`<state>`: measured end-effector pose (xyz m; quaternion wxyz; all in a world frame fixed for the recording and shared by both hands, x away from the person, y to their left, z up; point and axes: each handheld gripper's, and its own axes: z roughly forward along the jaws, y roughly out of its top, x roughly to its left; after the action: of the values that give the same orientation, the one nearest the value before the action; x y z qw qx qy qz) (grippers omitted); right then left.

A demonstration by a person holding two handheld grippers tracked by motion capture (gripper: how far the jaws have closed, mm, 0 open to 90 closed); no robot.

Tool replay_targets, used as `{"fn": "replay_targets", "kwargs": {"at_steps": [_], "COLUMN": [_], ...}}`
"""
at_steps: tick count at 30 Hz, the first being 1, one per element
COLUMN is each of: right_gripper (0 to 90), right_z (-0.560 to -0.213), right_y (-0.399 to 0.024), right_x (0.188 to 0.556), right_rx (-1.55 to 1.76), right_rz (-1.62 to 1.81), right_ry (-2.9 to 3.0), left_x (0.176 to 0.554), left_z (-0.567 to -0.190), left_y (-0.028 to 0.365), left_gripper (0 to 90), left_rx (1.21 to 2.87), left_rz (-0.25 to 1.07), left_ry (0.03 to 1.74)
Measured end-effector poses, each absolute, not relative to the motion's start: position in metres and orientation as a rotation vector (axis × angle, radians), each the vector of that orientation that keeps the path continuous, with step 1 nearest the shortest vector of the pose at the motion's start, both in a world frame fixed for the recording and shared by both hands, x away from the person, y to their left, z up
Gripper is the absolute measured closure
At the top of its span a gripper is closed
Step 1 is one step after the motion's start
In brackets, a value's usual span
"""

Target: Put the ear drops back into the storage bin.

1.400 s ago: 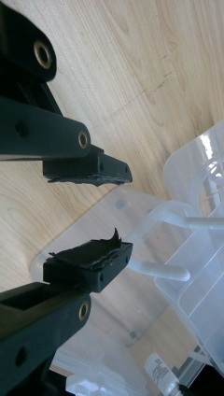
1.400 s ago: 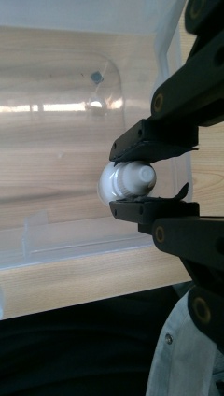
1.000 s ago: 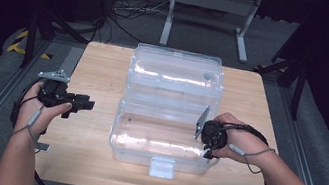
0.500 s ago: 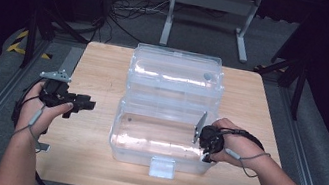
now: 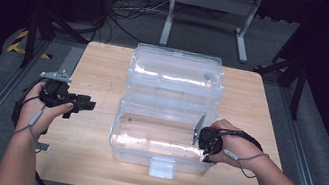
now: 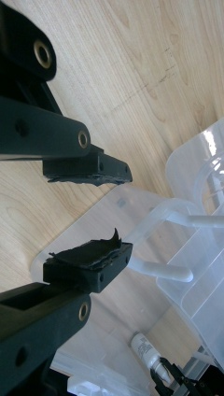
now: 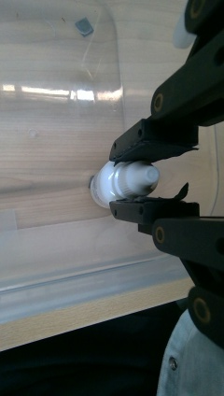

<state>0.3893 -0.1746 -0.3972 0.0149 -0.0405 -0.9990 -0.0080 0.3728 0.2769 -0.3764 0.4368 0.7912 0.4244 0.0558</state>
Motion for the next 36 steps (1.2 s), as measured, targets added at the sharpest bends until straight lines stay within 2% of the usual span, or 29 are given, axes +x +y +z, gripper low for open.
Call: {"fn": "replay_targets", "kwargs": {"at_steps": [11, 21, 36], "right_gripper": [67.2, 66.3, 67.3], "right_z": [-0.392, -0.372, -0.339], "right_y": [-0.176, -0.182, -0.198], "right_x": [0.387, 0.383, 0.393], "right_rx": [-0.131, -0.157, -0.335], "right_rz": [-0.061, -0.145, -0.478], "right_ry": [-3.103, -3.124, -3.141], "left_x": [0.374, 0.376, 0.374], "left_z": [-0.376, -0.373, -0.368], "left_y": [0.276, 0.270, 0.257], "left_gripper": [60.3, 60.4, 60.3], "left_rx": [1.974, 1.984, 2.008], "left_rz": [0.137, 0.129, 0.098], "left_ry": [1.050, 1.020, 0.956]}}
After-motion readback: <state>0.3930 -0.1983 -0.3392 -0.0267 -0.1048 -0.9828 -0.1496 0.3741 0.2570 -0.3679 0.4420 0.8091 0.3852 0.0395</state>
